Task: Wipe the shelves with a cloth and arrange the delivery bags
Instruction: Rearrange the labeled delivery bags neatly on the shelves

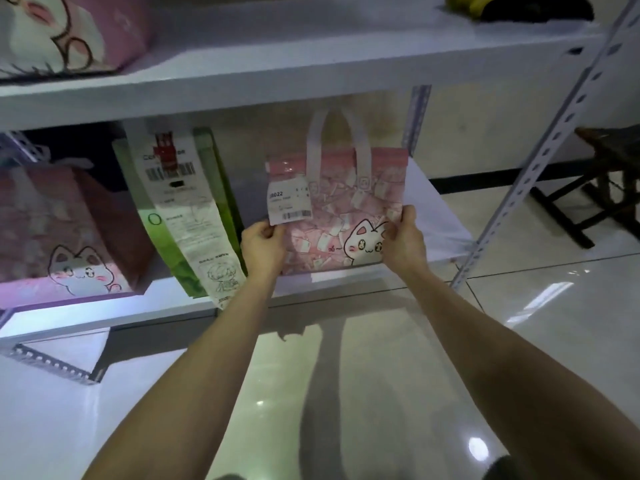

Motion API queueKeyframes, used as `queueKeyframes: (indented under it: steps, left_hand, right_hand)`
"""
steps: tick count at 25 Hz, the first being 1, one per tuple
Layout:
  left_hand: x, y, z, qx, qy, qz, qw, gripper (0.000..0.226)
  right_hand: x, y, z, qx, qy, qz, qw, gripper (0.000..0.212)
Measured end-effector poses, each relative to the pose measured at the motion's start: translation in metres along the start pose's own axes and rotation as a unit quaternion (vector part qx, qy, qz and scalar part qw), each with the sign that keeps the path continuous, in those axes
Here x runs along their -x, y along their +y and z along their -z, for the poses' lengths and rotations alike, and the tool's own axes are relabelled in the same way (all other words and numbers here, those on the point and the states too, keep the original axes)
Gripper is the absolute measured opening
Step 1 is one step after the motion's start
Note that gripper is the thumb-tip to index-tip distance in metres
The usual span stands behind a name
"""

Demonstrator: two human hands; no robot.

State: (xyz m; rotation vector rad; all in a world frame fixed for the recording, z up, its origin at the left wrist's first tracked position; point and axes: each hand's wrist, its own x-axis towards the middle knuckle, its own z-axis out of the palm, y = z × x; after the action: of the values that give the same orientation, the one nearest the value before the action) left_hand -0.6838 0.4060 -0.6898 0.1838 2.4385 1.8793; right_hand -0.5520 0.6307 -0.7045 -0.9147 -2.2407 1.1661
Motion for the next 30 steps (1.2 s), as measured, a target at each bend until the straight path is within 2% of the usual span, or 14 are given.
queueKeyframes:
  steps: [1,4,6,8,10,11,13,14,15,17,21,24,27,30]
  left_hand:
    - [0.008,0.001,0.002,0.003,-0.015,-0.017,1.0,0.004]
    - [0.061,0.009,0.031,-0.003,-0.046,-0.043,0.998,0.037]
    - [0.1,0.004,0.064,-0.049,0.048,-0.074,0.995,0.032]
    - [0.11,0.001,0.099,-0.067,0.171,-0.092,0.979,0.017]
    - [0.086,0.003,0.128,-0.06,0.234,-0.07,0.968,0.028]
    - [0.071,0.007,0.143,-0.069,0.216,-0.049,0.973,0.04]
    - [0.046,0.014,0.165,-0.091,0.112,-0.005,0.989,0.05]
    - [0.04,0.018,0.172,-0.109,0.066,0.006,0.992,0.043]
    - [0.037,0.019,0.176,-0.13,0.046,0.01,0.99,0.031]
    - [0.039,0.015,0.185,-0.155,0.069,0.005,0.986,0.007]
    - [0.061,0.009,0.204,-0.133,0.104,-0.028,0.985,0.013]
    - [0.073,0.014,0.212,-0.125,0.101,-0.022,0.987,0.008]
    - [0.091,0.02,0.223,-0.086,0.066,-0.018,0.994,0.006]
    - [0.121,0.042,0.237,-0.018,-0.024,-0.038,0.999,0.021]
  right_hand:
    - [0.004,0.003,0.002,-0.015,0.018,0.0,1.0,0.021]
    - [0.056,-0.003,0.002,-0.007,0.146,0.019,0.989,0.045]
    - [0.101,-0.031,-0.017,-0.004,0.175,0.109,0.978,0.037]
    - [0.124,-0.075,-0.047,-0.016,0.078,0.199,0.977,0.022]
    - [0.125,-0.12,-0.079,-0.019,-0.051,0.207,0.977,0.024]
    - [0.123,-0.142,-0.094,-0.02,-0.094,0.182,0.979,0.036]
    - [0.113,-0.173,-0.115,-0.018,-0.147,0.094,0.984,0.06]
    - [0.108,-0.182,-0.122,-0.01,-0.166,0.059,0.984,0.059]
    - [0.106,-0.186,-0.126,0.003,-0.186,0.045,0.981,0.048]
    - [0.11,-0.186,-0.129,0.039,-0.192,0.07,0.978,0.024]
    - [0.132,-0.174,-0.122,0.067,-0.175,0.162,0.969,0.017]
    - [0.15,-0.176,-0.112,0.051,-0.19,0.163,0.967,0.012]
    - [0.173,-0.172,-0.092,0.022,-0.174,0.168,0.97,0.016]
    - [0.202,-0.17,-0.052,-0.008,-0.136,0.205,0.969,0.019]
